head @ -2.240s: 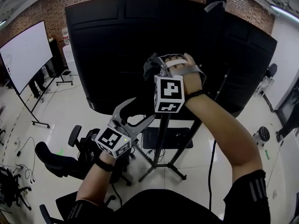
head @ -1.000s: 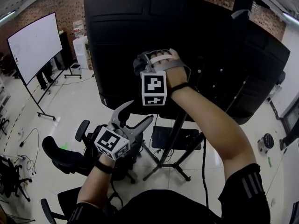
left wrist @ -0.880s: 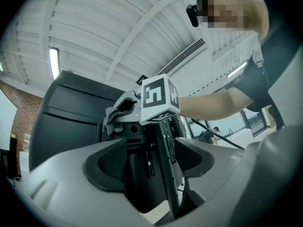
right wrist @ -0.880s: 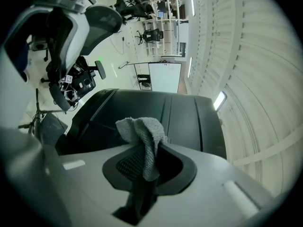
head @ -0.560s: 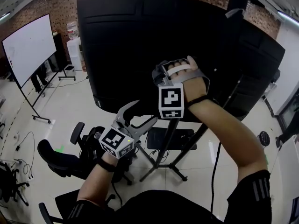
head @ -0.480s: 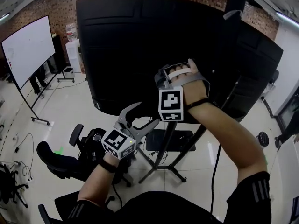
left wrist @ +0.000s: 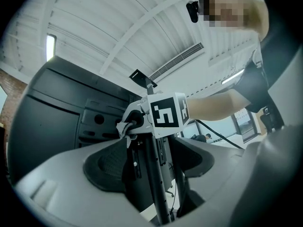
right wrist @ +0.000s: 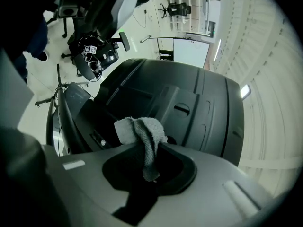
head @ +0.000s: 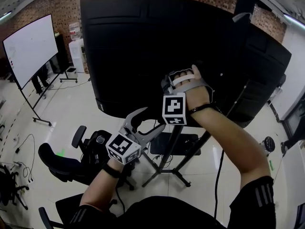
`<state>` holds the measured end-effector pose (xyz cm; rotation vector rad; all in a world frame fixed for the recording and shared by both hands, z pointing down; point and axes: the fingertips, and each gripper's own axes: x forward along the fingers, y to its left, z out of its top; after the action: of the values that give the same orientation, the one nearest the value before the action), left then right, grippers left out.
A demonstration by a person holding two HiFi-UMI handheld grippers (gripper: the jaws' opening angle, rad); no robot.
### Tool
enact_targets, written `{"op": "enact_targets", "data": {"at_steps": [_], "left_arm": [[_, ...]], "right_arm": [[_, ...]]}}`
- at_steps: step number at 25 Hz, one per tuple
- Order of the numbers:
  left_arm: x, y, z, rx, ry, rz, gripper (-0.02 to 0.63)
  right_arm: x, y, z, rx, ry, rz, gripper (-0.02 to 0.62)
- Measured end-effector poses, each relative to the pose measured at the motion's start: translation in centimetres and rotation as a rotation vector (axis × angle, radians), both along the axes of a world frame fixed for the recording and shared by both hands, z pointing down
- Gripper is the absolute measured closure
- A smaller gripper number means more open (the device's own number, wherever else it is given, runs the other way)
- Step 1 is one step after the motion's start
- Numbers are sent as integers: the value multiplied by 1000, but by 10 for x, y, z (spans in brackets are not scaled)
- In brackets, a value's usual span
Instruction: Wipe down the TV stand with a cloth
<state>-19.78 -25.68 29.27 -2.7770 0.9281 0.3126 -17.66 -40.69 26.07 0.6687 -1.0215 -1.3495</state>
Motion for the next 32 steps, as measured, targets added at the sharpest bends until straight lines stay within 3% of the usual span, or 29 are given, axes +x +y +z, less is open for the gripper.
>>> {"op": "enact_targets", "data": {"at_steps": [10,22,28,32], "left_arm": [[-37,-2,6,-17,-1,-74,265],[-60,4,9,-35,-6,-131,265],[-51,6,12,-33,-3,-119,265],[-35,13,10,-38,4,-91,265]], "right_arm": [[-72,1,6,-7,-53,-136,538],[-117,5,12,-35,-129,-212,538],[-109,42,-3,-109,-336,-318,538],[-86,77,-30,-98,-454,-393,538]]}}
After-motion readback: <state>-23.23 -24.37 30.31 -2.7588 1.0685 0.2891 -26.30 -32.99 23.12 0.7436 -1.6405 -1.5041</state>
